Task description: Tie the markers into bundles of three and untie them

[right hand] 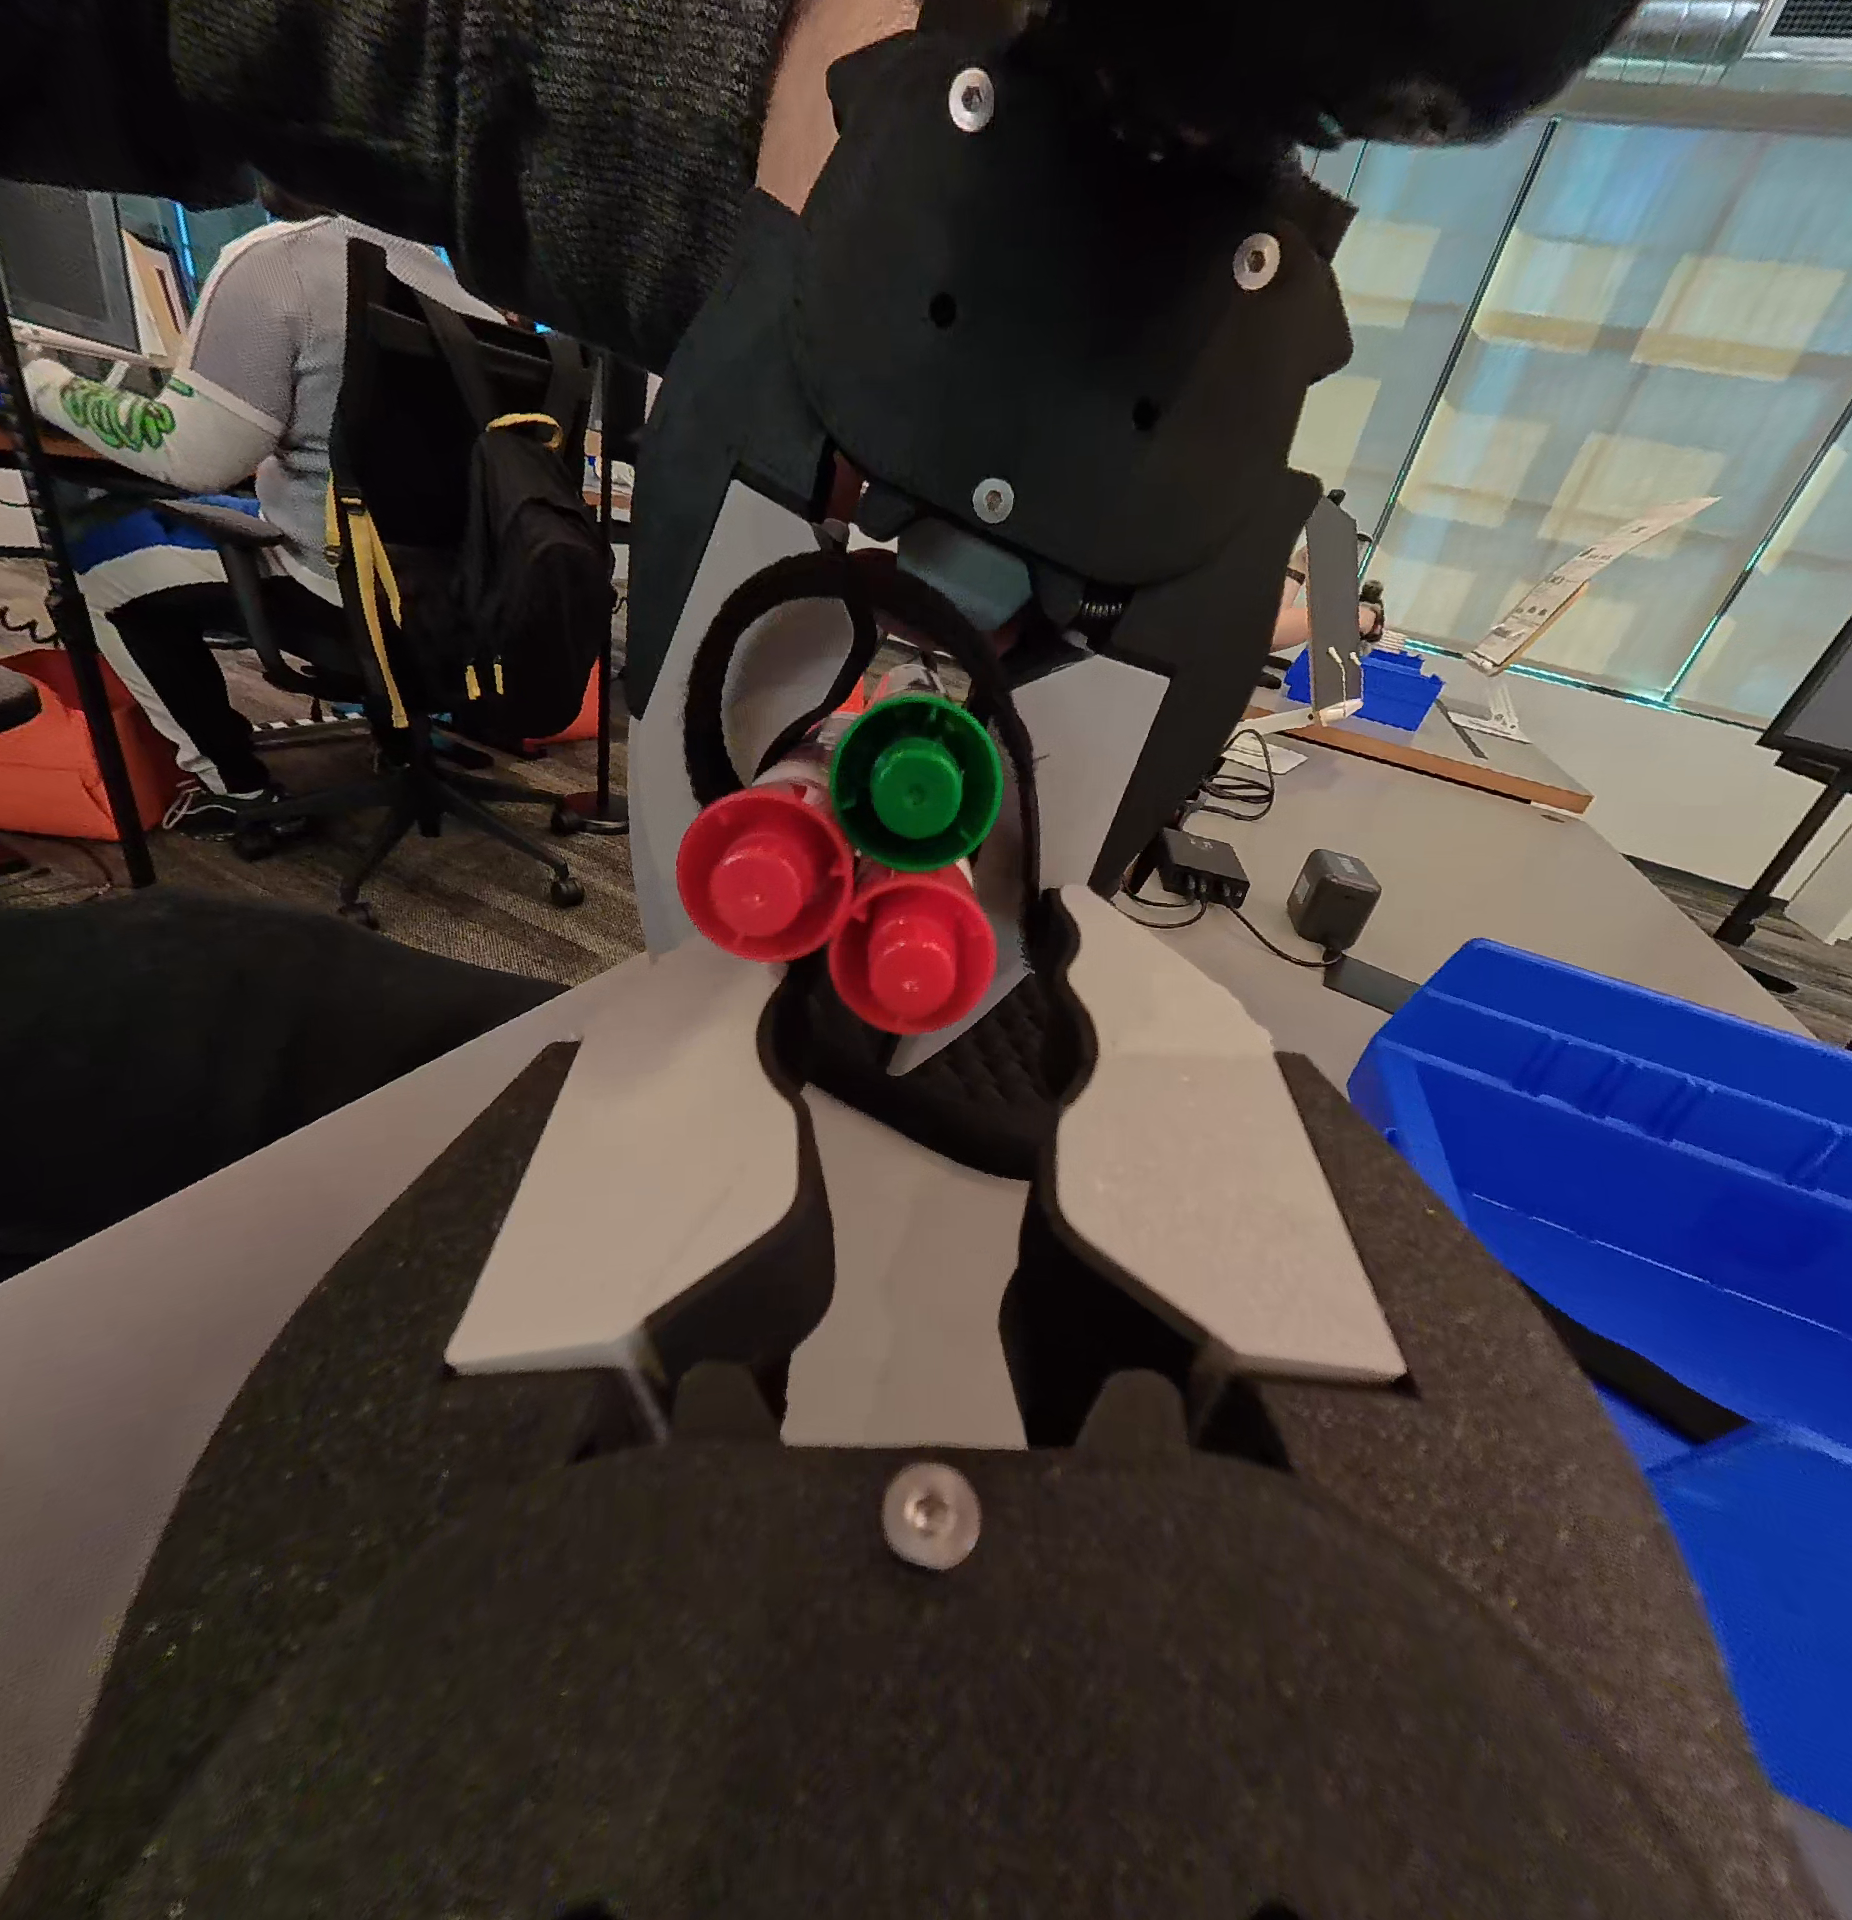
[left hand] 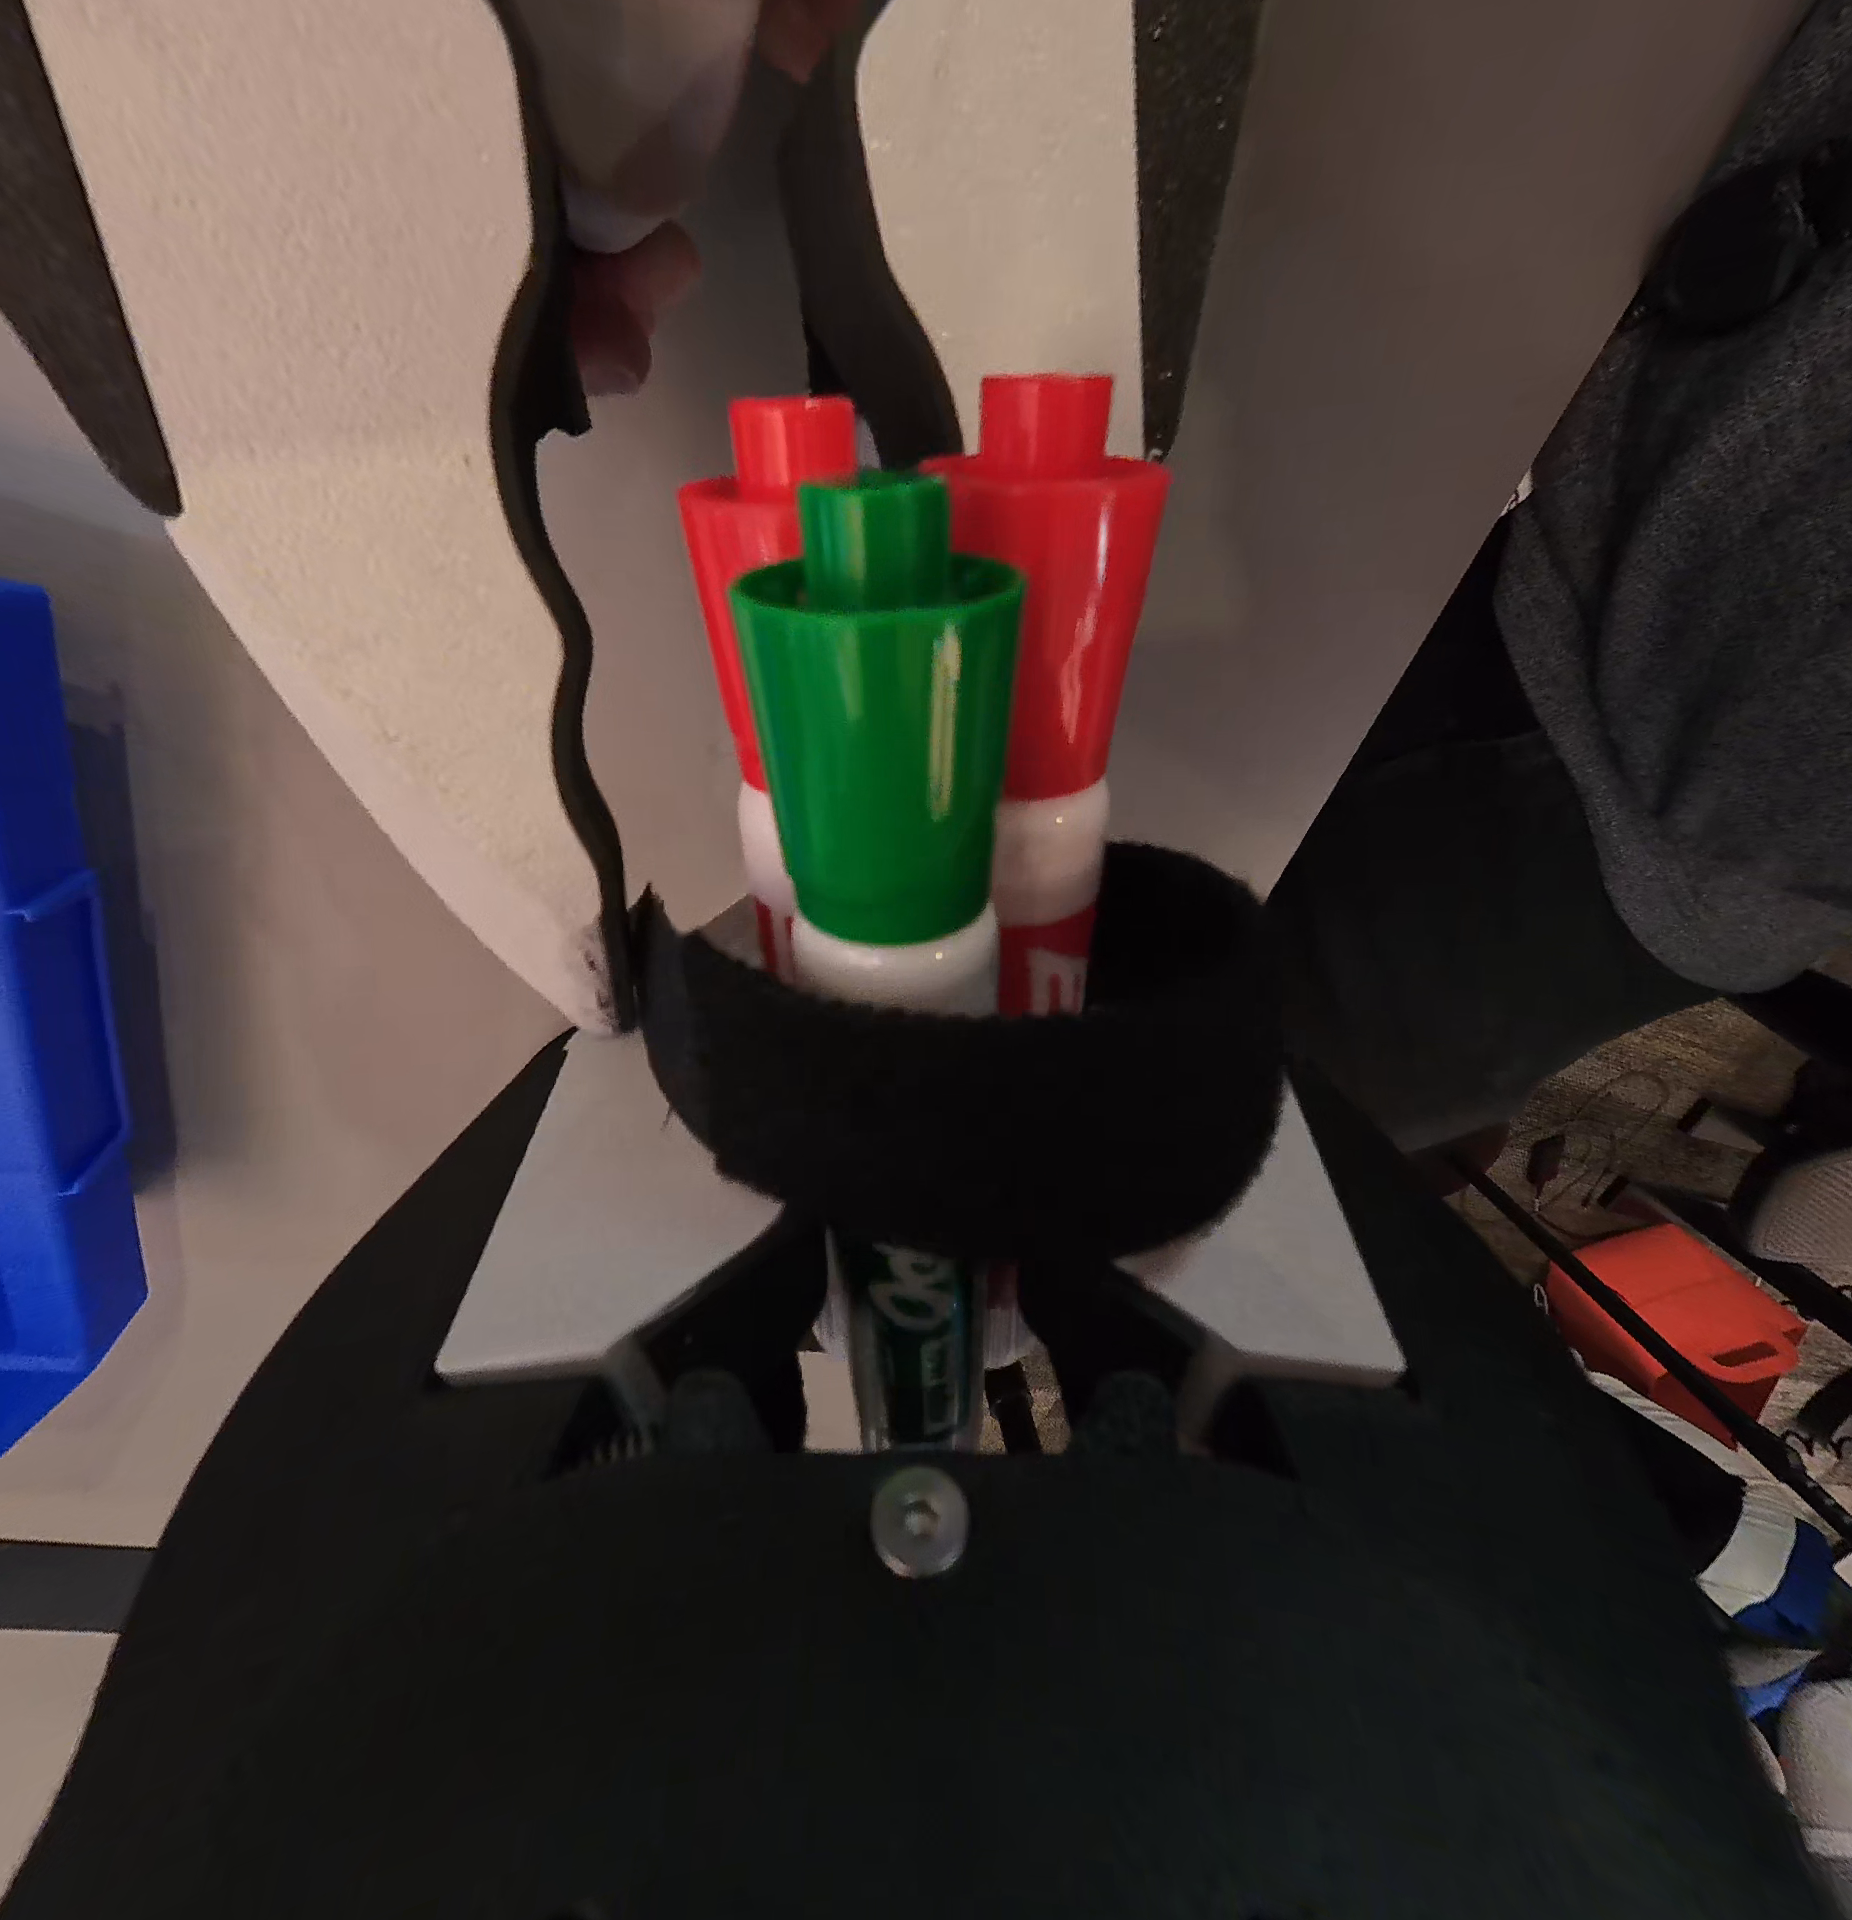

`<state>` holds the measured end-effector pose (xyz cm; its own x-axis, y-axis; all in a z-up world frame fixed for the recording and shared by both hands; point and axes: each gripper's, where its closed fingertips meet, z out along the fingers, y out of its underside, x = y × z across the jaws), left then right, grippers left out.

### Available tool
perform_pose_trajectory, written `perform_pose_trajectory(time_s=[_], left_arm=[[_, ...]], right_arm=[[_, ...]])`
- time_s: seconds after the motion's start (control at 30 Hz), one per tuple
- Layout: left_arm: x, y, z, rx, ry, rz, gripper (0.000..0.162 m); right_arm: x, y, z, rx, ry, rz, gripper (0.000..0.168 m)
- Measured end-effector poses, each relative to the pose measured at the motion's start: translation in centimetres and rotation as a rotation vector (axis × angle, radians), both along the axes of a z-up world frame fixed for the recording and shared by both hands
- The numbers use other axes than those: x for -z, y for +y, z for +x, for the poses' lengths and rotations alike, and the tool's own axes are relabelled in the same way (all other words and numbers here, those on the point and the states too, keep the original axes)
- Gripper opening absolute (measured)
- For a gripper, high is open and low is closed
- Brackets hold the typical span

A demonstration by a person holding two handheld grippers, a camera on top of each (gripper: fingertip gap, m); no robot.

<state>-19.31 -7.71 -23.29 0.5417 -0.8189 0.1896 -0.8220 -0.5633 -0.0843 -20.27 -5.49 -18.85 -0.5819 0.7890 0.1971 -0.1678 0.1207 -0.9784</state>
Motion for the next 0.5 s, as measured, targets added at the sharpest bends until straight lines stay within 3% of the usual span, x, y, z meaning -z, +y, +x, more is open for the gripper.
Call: perform_pose_trajectory(time_s=[0.2, 0.27, 0.4, 0.5], left_arm=[[0.25, -0.22, -0.08, -0.007, -0.006, -0.017, 0.043], [0.38, -0.35, -0.17, -0.007, -0.003, -0.030, 0.095], [0.36, -0.37, -0.20, -0.016, -0.013, -0.040, 0.108], [0.53, -0.43, -0.27, -0.015, -0.016, -0.054, 0.107]], right_arm=[[0.20, 0.05, -0.10, -0.005, -0.016, -0.022, 0.049], [0.40, 0.00, -0.24, 0.001, -0.030, -0.034, 0.054], [0.60, 0.27, -0.53, 0.009, -0.056, -0.074, 0.059], [0.80, 0.50, -0.81, 0.018, -0.079, -0.114, 0.067]])
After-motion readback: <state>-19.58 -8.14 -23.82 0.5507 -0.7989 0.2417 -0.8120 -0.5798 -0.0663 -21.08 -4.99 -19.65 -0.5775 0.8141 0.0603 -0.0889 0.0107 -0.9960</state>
